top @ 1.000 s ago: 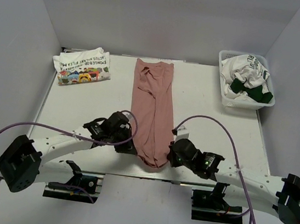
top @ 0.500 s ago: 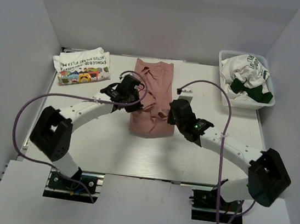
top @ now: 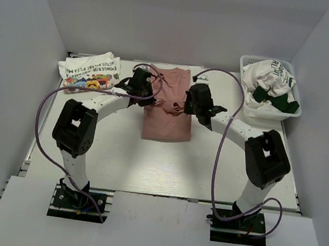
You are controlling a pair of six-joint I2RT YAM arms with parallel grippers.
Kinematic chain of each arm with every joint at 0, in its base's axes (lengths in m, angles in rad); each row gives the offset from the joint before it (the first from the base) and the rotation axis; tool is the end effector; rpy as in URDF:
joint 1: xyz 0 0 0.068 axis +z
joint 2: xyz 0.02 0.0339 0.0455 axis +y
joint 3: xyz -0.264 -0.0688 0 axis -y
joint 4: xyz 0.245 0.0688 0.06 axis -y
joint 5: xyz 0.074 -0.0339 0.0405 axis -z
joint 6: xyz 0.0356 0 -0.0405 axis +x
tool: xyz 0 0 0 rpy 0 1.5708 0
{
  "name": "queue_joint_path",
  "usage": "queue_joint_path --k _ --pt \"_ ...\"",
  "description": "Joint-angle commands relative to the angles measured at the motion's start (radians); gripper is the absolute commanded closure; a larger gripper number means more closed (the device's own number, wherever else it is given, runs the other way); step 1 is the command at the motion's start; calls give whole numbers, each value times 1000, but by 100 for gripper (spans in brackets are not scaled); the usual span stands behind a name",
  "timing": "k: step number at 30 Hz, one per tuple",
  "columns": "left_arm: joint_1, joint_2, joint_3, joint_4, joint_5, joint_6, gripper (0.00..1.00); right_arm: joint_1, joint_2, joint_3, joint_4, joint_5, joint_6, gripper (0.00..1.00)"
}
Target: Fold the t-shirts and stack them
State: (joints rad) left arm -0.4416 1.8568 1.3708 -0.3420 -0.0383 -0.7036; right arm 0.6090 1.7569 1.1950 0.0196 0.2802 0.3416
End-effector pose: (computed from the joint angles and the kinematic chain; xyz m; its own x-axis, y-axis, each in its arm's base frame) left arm 0.3742 -0.1754 0.2247 -0.7689 -0.3516 -0.5340 -0.1230 0.9010 -0.4161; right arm 0.3344 0.2212 0.2373 -0.5179 0.0313 -0.8548 -0.1931 0.9693 0.1524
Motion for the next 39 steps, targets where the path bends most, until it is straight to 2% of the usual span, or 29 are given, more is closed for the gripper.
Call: queue_joint_path --k 1,5,6,7,8,9,10,11,13,14,16,18,20,21,25,29,31,34,37,39 --pt "24 18 46 89 11 67 100 -32 54 75 26 -67 -52 100" --pt "47 74 83 116 -9 91 100 -81 122 135 33 -162 -84 100" --pt "56 87 99 126 7 102 95 -84 148 146 23 -177 -82 100" --pt "57 100 109 141 21 122 85 -94 165 191 17 -196 -93 100" --pt "67 128 119 141 50 139 72 -100 206 208 -1 -202 -93 86" --pt "67 140 143 153 63 148 50 -107 219 227 -18 -214 -95 83" --pt "67 150 155 153 78 182 40 -106 228 263 -15 -217 -98 79" --pt "78 150 168 162 95 196 33 -113 240 285 -56 -217 -99 66" --pt "78 163 206 152 130 225 17 -112 236 304 -73 -242 -113 55" --pt "78 163 206 140 143 251 13 -110 211 293 -75 -242 -115 45" --pt "78 121 197 129 143 271 4 -106 173 272 -72 -263 -127 39" --pt "78 72 139 129 143 271 0 -100 132 207 -55 -306 -128 32" --pt "78 -28 40 129 132 262 0 -95 90 131 -34 -369 -124 31" --pt "78 -62 2 129 132 248 0 -88 58 115 -32 -381 -122 23" --pt "54 -175 -136 68 110 201 0 -68 30 37 37 -447 -121 22" --pt "53 -261 -303 66 185 142 0 -66 131 109 25 -498 -112 22" --pt "53 -321 -369 66 195 133 0 -71 180 144 78 -545 -52 22" --pt "53 -364 -404 54 206 122 0 -87 294 219 106 -504 -21 19" --pt "53 -396 -430 21 206 122 0 -113 416 449 83 -438 -10 14" --pt "53 -406 -431 -14 196 122 0 -129 467 529 68 -414 16 12"
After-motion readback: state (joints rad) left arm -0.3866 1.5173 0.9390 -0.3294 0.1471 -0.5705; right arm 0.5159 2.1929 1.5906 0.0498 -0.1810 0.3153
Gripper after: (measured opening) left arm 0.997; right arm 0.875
